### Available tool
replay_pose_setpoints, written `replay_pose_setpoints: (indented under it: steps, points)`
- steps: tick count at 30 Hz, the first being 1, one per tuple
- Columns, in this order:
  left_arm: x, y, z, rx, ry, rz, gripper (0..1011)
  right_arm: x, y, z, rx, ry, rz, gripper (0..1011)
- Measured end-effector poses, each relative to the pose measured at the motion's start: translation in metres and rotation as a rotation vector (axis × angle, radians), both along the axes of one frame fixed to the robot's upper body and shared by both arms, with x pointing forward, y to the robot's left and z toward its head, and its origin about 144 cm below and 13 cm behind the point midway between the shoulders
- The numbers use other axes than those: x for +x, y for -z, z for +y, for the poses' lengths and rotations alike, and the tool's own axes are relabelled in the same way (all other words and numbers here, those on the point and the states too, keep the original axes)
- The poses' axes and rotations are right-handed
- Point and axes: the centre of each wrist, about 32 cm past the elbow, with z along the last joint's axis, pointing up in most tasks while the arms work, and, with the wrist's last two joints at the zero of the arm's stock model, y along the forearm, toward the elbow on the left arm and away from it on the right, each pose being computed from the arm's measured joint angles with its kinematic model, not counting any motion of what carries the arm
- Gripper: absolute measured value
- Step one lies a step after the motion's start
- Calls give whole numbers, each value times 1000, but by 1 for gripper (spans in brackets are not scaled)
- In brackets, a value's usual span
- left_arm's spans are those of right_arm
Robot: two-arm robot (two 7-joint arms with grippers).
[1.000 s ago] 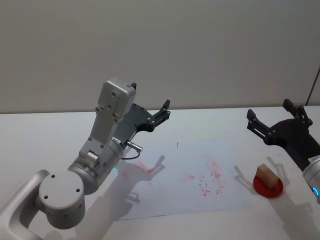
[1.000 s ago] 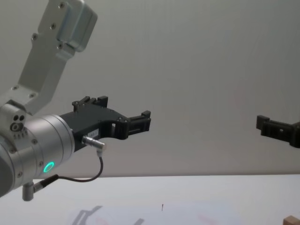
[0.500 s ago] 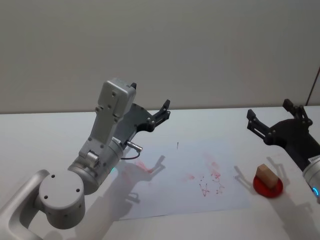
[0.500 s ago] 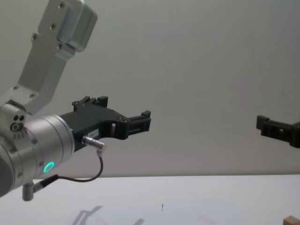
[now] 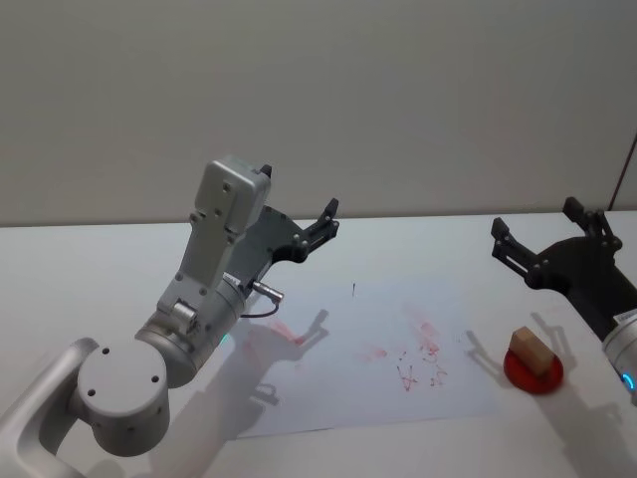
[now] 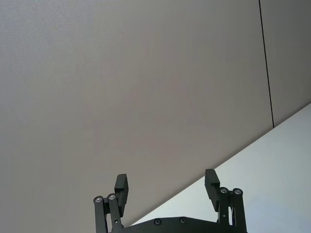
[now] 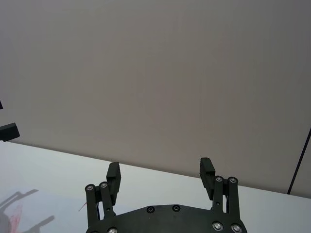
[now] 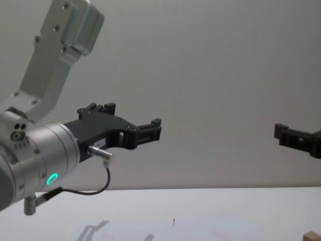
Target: Use the one hand to pick up the stamp and affix it onto the A4 paper.
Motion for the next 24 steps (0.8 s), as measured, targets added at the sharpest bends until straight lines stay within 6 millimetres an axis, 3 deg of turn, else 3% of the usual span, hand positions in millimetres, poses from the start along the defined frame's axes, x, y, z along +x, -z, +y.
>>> replay_pose_setpoints:
  steps: [24]
  points:
    - [0,0,0,0,0,0,1001,-8,2,-4,-9,21,17,1001]
